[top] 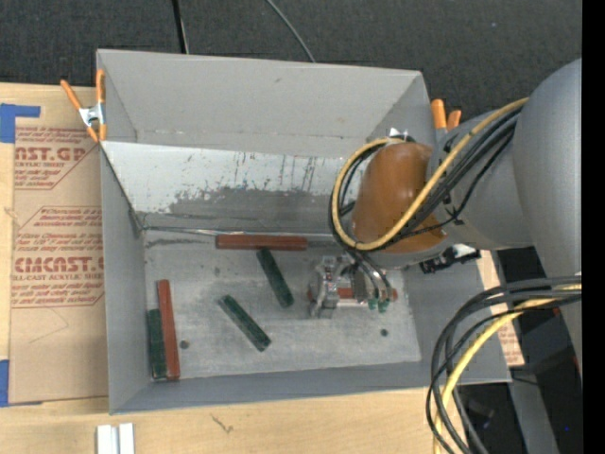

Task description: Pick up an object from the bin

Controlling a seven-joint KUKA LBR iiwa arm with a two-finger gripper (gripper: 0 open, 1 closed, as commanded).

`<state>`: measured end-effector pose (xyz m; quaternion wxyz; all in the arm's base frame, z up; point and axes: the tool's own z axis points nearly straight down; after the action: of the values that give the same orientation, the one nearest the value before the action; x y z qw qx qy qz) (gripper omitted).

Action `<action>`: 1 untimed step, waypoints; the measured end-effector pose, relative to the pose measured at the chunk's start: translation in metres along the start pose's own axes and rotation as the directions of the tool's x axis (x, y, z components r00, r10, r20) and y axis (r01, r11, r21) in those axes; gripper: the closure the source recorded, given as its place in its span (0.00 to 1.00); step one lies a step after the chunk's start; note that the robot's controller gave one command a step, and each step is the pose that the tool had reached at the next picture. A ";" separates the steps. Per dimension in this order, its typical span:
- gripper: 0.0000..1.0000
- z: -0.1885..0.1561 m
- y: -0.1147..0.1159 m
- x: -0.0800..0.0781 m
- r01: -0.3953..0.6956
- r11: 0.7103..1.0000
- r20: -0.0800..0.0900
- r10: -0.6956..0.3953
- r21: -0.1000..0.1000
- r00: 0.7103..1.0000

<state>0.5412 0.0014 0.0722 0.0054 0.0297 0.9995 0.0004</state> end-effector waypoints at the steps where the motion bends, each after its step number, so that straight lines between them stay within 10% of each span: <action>1: 1.00 -0.027 -0.014 -0.016 0.033 0.999 -0.012 -0.033 0.000 0.999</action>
Offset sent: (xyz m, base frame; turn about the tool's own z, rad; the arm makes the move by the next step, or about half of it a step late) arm 0.0145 -0.0341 0.0452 -0.0140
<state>0.5556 -0.0137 0.0990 -0.0006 0.0134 0.9999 0.0003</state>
